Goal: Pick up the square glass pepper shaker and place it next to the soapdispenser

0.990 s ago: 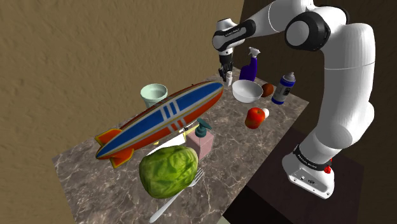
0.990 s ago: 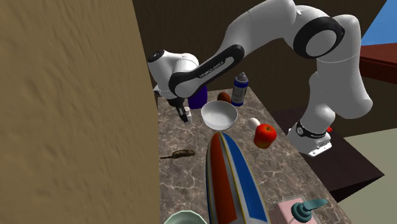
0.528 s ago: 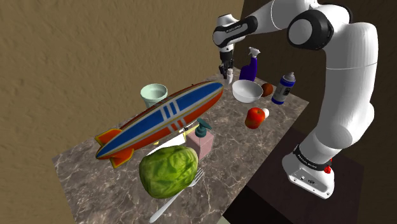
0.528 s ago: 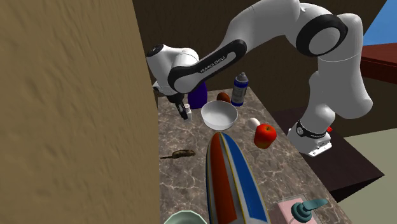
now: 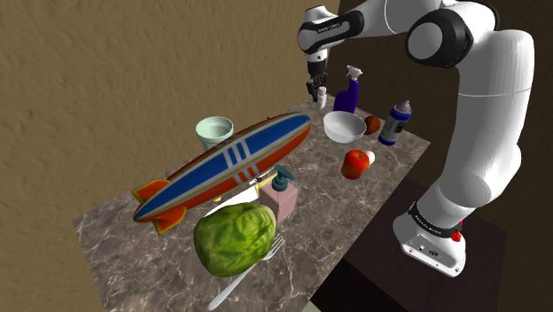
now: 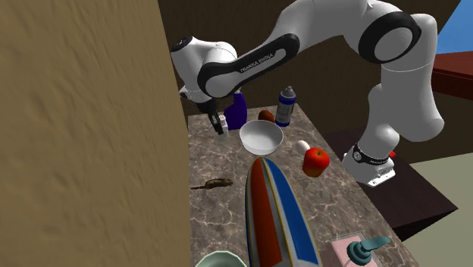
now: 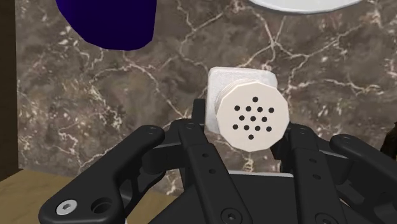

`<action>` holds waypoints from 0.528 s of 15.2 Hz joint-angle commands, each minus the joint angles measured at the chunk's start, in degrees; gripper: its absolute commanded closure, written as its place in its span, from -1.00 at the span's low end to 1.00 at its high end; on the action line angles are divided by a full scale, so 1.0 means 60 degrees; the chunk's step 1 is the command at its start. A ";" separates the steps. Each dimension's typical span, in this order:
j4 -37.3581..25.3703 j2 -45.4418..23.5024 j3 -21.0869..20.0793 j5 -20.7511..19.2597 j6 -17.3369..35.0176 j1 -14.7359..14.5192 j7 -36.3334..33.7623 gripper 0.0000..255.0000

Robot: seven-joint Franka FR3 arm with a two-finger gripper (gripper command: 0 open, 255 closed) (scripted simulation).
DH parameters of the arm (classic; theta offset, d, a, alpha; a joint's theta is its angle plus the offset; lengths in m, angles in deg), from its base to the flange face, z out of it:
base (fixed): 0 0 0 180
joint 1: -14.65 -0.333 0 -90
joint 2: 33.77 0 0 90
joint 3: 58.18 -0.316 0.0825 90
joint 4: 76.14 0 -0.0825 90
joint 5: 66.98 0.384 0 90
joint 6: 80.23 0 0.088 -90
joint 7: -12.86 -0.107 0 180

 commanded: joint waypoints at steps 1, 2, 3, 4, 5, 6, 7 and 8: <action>-0.0151 0.0067 0.0006 -0.0004 -0.0221 0.0003 0.0022 1.00; -0.0221 0.0106 0.0008 -0.0007 -0.0330 0.0001 0.0030 1.00; -0.0303 0.0138 0.0010 -0.0008 -0.0443 0.0000 0.0038 1.00; -0.0383 0.0170 0.0012 -0.0010 -0.0555 -0.0001 0.0047 1.00; -0.0466 0.0201 0.0014 -0.0012 -0.0669 -0.0002 0.0055 1.00; -0.0552 0.0230 0.0016 -0.0014 -0.0782 -0.0002 0.0064 1.00; -0.0641 0.0256 0.0017 -0.0016 -0.0897 -0.0003 0.0073 1.00; -0.0732 0.0281 0.0019 -0.0017 -0.1013 -0.0003 0.0082 1.00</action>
